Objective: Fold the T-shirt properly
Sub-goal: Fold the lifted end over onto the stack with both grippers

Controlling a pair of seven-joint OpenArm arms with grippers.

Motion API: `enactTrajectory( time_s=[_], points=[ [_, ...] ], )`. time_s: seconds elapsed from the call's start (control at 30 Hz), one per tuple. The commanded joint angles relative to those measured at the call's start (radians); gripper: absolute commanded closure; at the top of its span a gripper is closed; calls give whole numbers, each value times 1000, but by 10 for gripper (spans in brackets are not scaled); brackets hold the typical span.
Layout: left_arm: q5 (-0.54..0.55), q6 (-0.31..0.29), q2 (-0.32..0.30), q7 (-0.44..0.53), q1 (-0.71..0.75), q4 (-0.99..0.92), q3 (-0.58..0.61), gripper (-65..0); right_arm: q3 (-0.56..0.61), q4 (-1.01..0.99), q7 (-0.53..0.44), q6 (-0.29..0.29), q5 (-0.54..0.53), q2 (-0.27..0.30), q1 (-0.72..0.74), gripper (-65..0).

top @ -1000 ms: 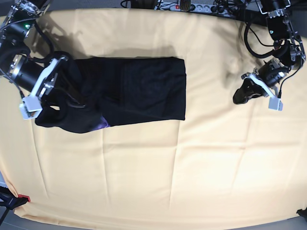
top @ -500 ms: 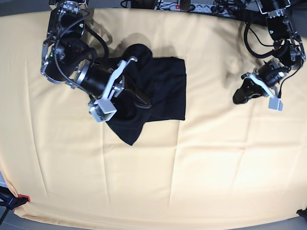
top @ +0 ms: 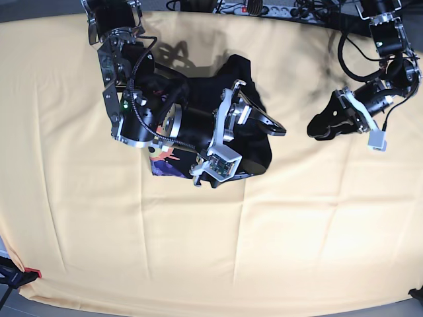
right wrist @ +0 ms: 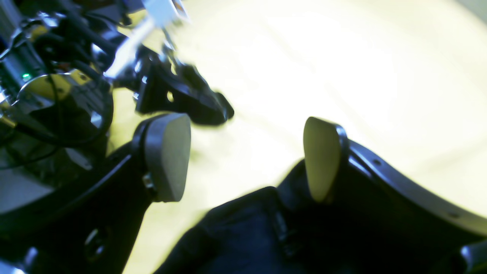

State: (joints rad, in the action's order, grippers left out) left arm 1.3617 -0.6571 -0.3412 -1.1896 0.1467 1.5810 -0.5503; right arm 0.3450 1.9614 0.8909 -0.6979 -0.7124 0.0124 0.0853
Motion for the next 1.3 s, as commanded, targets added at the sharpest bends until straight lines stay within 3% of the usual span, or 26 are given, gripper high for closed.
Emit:
enactTrajectory(
  time_s=[0.0, 0.07, 0.13, 0.17, 0.2, 0.23, 0.27, 0.33, 0.43, 0.6, 0.7, 0.83, 0.9, 1.07, 1.27],
  points=[
    [84, -30, -22, -21, -11, 15, -6, -249, -5, 15, -31, 0, -10, -4, 40, -477],
    [122, -41, -34, -99, -11, 15, -6, -250, -14, 16, -26, 0, 9, -3, 81, -477],
    [122, -41, -45, -106, -11, 26, -6, -244, -38, 16, -18, 0, 39, -3, 110, -477],
    [122, -41, -51, -106, -11, 34, -6, -204, -58, 16, -15, 0, 55, -1, 121, -475],
    [122, -41, -56, -106, -11, 45, -6, -124, -80, 16, -16, 0, 70, 3, 130, -459],
    [122, -41, -61, -106, -11, 58, -4, -18, -106, 16, -16, 0, 91, 7, 136, -404],
    [122, -41, -66, -107, -11, 70, 0, 0, -133, 16, -11, 0, 114, 10, 142, -301],
    [122, -41, -74, -118, -10, 96, 17, 0, -181, 14, -9, 0, 166, 27, 145, -12],
    [122, -41, -75, -140, -8, 146, 92, 0, -219, -24, -33, 0, 172, 89, 145, 0],
    [122, -41, -75, -202, -9, 250, 320, 0, -222, -217, -150, 0, 228, 167, 148, 0],
    [122, -41, -75, -205, -12, 319, 452, 0, -222, -332, -158, 0, 227, 205, 164, 0],
    [41, -41, -74, -195, -11, 354, 613, 0, -219, -463, -158, 0, 212, 234, 196, 0],
    [-61, -41, -74, -165, -12, 354, 693, 0, -203, -520, -157, 0, 213, 244, 208, 0],
    [-435, -41, -80, 47, -12, 354, 805, 0, -143, -585, -158, 0, 215, 260, 212, 0],
    [-617, -41, -80, 151, -18, 334, 806, 0, -84, -585, -153, 0, 216, 260, 211, 0]
  ],
)
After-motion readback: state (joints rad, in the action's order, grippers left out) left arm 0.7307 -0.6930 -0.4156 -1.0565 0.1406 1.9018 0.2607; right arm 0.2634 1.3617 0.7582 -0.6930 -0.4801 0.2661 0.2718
